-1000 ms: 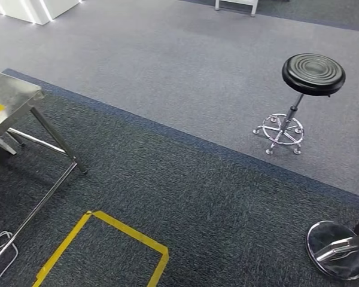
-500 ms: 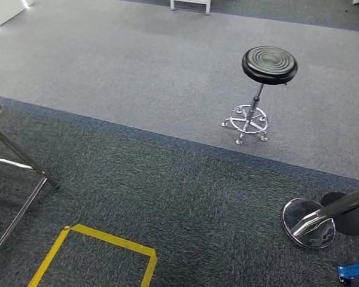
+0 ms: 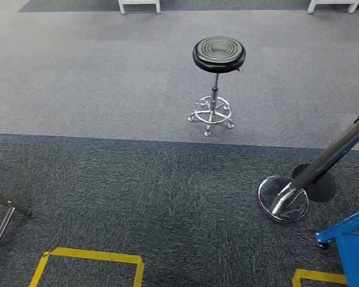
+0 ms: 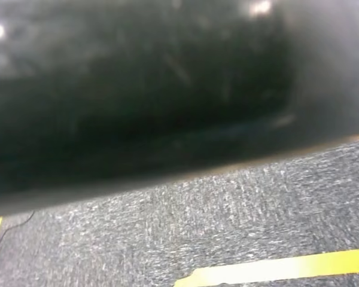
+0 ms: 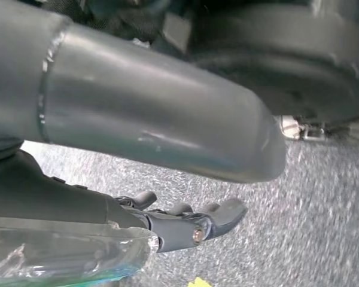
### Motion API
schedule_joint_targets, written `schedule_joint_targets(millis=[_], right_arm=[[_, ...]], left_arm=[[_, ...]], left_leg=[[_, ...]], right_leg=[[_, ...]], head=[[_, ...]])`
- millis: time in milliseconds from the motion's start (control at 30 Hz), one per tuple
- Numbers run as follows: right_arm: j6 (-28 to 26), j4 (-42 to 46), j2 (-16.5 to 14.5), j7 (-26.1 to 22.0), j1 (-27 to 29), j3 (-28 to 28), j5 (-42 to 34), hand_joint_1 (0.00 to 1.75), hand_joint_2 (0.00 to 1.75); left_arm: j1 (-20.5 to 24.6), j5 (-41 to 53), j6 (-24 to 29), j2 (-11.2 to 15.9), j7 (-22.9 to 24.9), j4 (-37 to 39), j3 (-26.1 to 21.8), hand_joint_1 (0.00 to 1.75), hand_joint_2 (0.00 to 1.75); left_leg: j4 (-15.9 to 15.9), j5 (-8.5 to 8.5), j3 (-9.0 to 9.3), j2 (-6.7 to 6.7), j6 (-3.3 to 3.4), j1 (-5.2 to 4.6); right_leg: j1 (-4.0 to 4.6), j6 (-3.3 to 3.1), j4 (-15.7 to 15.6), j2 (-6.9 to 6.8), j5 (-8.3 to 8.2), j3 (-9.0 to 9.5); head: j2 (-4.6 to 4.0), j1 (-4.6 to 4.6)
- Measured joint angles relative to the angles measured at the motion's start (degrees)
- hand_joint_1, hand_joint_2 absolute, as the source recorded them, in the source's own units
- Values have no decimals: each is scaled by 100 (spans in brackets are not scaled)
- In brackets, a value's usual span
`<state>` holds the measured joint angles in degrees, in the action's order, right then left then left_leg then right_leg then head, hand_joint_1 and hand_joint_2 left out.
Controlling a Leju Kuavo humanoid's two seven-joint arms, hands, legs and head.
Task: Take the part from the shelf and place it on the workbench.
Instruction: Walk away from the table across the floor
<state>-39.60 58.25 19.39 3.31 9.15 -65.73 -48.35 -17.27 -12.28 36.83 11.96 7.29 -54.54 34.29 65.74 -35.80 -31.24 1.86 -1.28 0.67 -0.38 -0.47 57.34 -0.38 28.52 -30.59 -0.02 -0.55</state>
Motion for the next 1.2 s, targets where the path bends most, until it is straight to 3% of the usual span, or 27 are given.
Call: schedule_joint_targets(millis=[33,67,100,167,233,267,300,333,367,400,433,500,567,600,633,700,767,800,867,900,967,1000,1067,1100,1133,1200], right_arm=[[0,0,3,0,-7,6,17,0,0],[0,0,4,3,-7,10,34,0,0],[0,0,4,7,-1,13,49,0,0],[0,0,4,15,9,16,73,0,0],[0,1,4,17,1,33,118,0,0],[0,1,4,19,-3,52,149,0,0],[0,2,4,21,-2,73,179,0,0],[0,2,4,24,11,90,205,0,0],[0,2,4,26,29,103,224,0,0],[0,3,4,30,46,109,236,0,0],[0,4,4,32,54,117,244,0,0],[0,6,4,34,41,142,257,0,0],[0,7,4,42,33,169,276,0,0],[0,7,5,51,39,180,286,0,0],[0,7,6,62,53,190,293,0,0],[0,8,8,79,72,212,300,0,0],[0,14,8,85,68,237,304,0,0],[0,17,8,86,68,249,307,0,0],[0,20,9,91,85,258,306,0,0],[0,24,9,93,96,260,303,0,0],[0,30,9,96,98,262,294,0,0],[0,33,10,96,90,265,290,0,0],[0,33,11,93,80,274,265,0,0],[0,33,11,90,82,276,248,0,0],[0,33,11,84,86,277,230,0,0],[0,33,11,70,83,276,210,0,0]], left_arm=[[-2,-42,24,2,-15,12,23,0,0],[-3,-85,45,3,-26,24,47,0,0],[0,-116,62,4,-34,32,70,0,0],[10,-156,87,7,-45,40,105,0,0],[23,-205,109,18,-68,52,143,0,0],[33,-243,123,27,-84,63,168,0,0],[45,-279,136,37,-101,74,191,0,0],[61,-306,148,43,-116,83,213,0,0],[83,-324,157,47,-126,90,230,0,0],[100,-332,164,47,-135,92,245,0,0],[114,-335,170,46,-142,94,262,0,0],[122,-357,176,44,-153,112,301,0,0],[134,-403,179,44,-185,152,341,0,0],[148,-425,179,43,-207,172,358,0,0],[168,-444,179,41,-226,190,373,0,0],[204,-474,178,33,-245,219,397,0,0],[227,-493,176,28,-258,250,424,0,0],[241,-499,174,27,-265,263,436,0,0],[277,-505,173,26,-279,279,454,0,0],[293,-507,173,26,-285,283,461,0,0],[304,-512,173,25,-296,297,477,0,0],[303,-525,173,25,-302,313,485,0,0],[297,-570,174,24,-325,356,495,0,0],[298,-597,175,21,-341,374,499,0,0],[303,-622,175,18,-360,391,502,0,0],[316,-664,175,13,-393,420,512,0,0]], left_leg=[[382,-148,-188,-68,14,-3],[629,-190,-324,-98,33,-9],[686,-113,-381,-115,62,-18],[184,342,-222,-240,140,-45],[-492,710,26,-560,212,-58],[-699,763,101,-681,226,-60],[-785,744,128,-717,231,-61],[-846,736,145,-664,234,-63],[-892,747,158,-592,239,-57],[-939,771,170,-520,252,-50],[-982,793,184,-440,267,-41],[-1014,804,188,-266,286,-41],[-1012,796,178,-77,290,-48],[-1011,791,175,8,286,-48],[-1009,784,178,85,278,-46],[-997,759,200,218,240,-53],[-966,723,227,325,176,-77],[-953,711,244,373,144,-86],[-942,687,275,440,80,-70],[-901,636,275,380,44,-55],[-522,352,132,117,-11,-30],[-165,147,-18,-16,-19,-25],[573,-149,-359,-108,-13,-22],[730,-139,-447,-116,-4,-22],[671,-8,-441,-127,12,-22],[26,459,-189,-276,55,-19]], right_leg=[[18,-13,1,80,-6,-6],[35,-19,1,163,-8,-6],[51,-22,2,249,-8,0],[67,-23,2,418,-8,26],[75,-12,13,579,-7,15],[69,6,21,652,-13,-13],[61,34,24,721,-25,-49],[47,70,18,792,-43,-88],[37,96,28,776,-45,-127],[40,119,83,667,1,-177],[45,140,233,508,113,-266],[42,189,861,189,491,-569],[17,247,1495,108,751,-868],[3,271,1568,89,732,-891],[-10,289,1419,60,615,-796],[-24,305,642,-148,279,-346],[-17,250,65,-331,99,-2],[-5,209,-14,-349,90,32],[3,126,-16,-231,72,12],[0,92,-22,-184,60,16],[-14,21,-36,-82,25,40],[-11,-1,-35,-23,13,32],[3,-23,-32,122,1,23],[10,-25,-31,199,-1,25],[15,-25,-30,279,-1,33],[16,-21,-30,434,-3,46]], head=[[0,4],[0,6],[0,8],[0,7],[0,2],[0,6],[0,6],[0,10],[0,10],[0,3],[0,-8],[0,-24],[0,-27],[0,-28],[0,-29],[0,-31],[0,-10],[0,3],[0,24],[0,26],[0,36],[0,43],[0,42],[0,44],[0,43],[0,44]])
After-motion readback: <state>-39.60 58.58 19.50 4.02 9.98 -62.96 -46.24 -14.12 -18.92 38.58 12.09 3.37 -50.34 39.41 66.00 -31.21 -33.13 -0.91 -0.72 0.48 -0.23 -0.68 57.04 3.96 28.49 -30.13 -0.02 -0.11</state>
